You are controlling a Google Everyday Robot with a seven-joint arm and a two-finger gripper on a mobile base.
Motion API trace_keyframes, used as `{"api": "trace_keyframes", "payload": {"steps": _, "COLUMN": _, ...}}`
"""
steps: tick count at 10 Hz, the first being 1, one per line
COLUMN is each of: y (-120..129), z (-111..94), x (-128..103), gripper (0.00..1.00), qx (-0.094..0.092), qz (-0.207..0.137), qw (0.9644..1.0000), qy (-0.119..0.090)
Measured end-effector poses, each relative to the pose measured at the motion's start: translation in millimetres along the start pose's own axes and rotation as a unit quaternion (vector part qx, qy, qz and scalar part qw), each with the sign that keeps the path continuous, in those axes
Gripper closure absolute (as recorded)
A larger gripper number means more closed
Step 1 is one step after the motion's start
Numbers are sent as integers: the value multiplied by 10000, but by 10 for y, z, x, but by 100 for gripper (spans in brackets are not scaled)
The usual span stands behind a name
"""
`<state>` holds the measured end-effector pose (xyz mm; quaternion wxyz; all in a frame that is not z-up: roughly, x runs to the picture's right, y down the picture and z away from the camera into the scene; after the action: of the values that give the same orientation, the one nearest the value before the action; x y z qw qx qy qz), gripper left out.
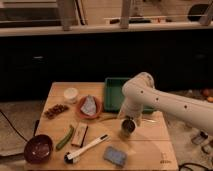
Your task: Stack cups into tray
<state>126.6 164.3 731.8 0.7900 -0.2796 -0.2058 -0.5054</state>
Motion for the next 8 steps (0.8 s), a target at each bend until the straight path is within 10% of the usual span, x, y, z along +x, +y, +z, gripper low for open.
{"api": "trace_keyframes", "payload": {"steps": 8, "y": -27, "z": 391, "x": 114, "gripper": 20, "qx": -353, "qz": 46, "qw": 9994, "qy": -18}}
